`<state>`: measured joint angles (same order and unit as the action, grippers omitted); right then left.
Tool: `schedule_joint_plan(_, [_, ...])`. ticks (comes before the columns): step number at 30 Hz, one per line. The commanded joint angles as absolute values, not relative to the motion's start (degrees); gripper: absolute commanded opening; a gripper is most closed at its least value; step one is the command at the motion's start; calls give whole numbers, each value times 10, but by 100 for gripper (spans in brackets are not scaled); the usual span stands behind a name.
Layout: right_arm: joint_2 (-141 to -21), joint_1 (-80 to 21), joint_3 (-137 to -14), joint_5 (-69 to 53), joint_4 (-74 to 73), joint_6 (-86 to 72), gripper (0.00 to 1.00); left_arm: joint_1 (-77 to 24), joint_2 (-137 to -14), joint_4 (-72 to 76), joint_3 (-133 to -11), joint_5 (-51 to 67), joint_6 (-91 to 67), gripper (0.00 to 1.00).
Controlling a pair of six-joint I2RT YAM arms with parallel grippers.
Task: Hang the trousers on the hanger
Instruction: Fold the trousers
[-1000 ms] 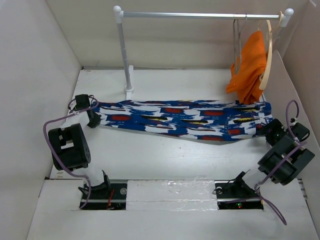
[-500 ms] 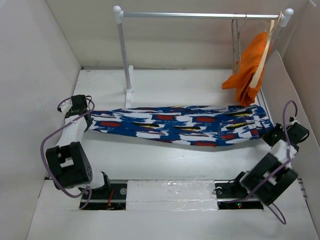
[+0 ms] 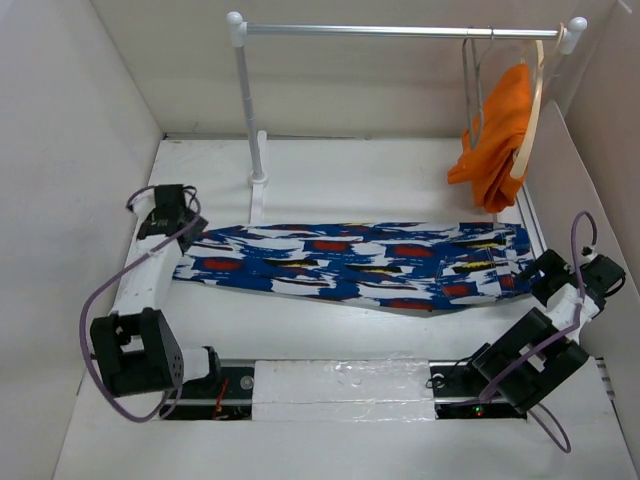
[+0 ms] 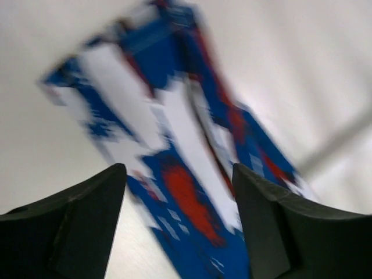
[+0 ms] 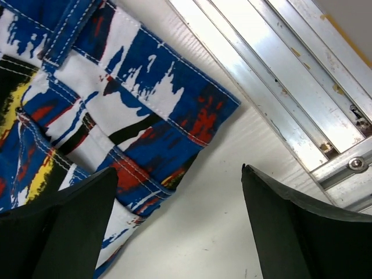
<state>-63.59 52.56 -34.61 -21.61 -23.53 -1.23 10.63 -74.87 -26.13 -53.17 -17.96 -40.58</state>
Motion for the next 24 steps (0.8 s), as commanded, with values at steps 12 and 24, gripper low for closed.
schedule_joint_plan(12, [-793, 548, -241, -374, 101, -140, 29, -403, -700, -151, -520, -130, -475, 0])
schedule_joint_plan(24, [-371, 386, -319, -358, -300, -10, 0, -496, -745, -114, -460, -167, -488, 0])
